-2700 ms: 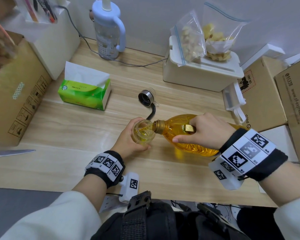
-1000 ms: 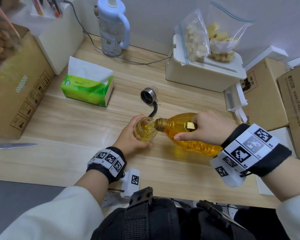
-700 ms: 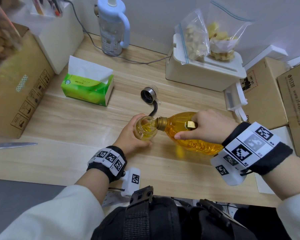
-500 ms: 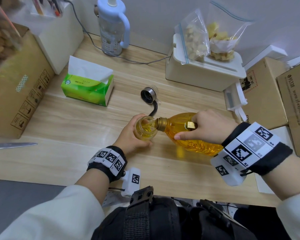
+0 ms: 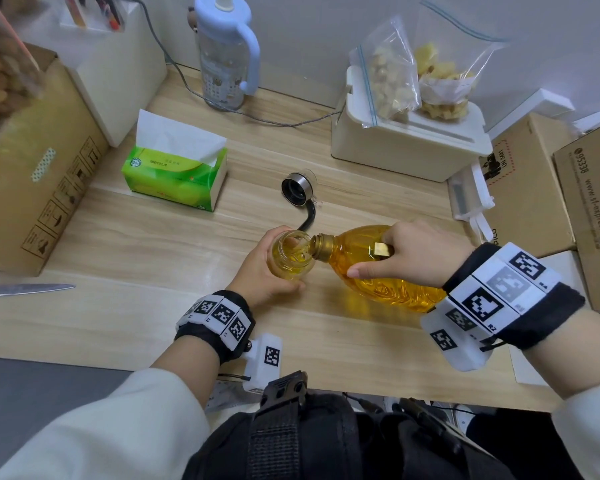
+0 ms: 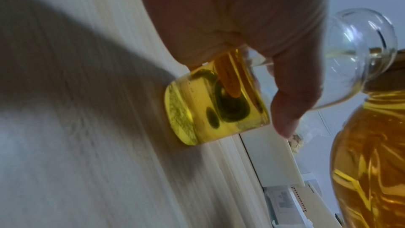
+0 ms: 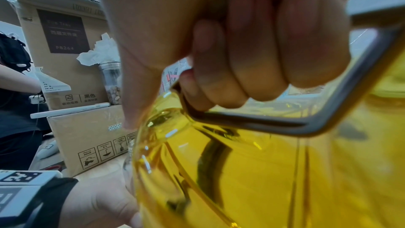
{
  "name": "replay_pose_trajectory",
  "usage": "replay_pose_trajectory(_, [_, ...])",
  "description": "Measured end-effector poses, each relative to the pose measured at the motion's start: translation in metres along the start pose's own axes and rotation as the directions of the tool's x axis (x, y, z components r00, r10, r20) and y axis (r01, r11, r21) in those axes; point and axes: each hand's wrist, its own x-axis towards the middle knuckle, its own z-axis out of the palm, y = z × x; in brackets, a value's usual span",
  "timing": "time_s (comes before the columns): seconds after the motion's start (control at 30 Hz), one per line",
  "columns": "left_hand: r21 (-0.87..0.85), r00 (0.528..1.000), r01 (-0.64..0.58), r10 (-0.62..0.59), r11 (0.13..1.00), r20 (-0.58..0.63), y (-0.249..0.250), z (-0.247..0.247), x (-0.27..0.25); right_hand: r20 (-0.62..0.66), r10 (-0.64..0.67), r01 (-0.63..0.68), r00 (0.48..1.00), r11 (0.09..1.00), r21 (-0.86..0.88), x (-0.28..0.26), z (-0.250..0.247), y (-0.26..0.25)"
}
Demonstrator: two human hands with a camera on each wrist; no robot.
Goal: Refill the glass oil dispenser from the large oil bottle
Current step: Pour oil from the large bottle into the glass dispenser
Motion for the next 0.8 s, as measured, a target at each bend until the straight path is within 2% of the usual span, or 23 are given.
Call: replay_pose_trajectory(0.8, [0.021,1.0,0.02,-0.02,1.0,-0.018,0.0013,0.001,-0.0013,0.02,0.009,-0.009,1.0,1.0,-0.011,-0.0032,-0.0055,-0.0032])
